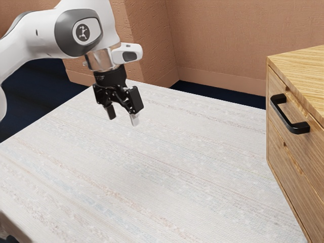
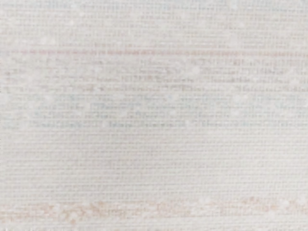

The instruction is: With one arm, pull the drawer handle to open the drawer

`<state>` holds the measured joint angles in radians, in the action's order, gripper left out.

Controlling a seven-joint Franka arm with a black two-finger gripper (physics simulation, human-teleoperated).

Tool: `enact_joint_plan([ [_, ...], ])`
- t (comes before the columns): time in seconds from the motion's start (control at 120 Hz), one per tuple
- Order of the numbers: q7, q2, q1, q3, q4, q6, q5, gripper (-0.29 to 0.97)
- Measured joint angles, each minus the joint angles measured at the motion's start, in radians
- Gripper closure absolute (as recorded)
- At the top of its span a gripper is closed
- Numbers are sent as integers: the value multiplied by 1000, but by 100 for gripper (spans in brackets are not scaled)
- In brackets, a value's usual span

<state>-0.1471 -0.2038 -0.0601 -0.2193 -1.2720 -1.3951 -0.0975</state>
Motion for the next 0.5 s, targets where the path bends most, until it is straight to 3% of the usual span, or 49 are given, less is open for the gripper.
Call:
enact_joint_plan([
  [0.367,52,2,3,-1,10,9,1,0],
  [0.5,70,14,4,6,221,87,-4,0],
])
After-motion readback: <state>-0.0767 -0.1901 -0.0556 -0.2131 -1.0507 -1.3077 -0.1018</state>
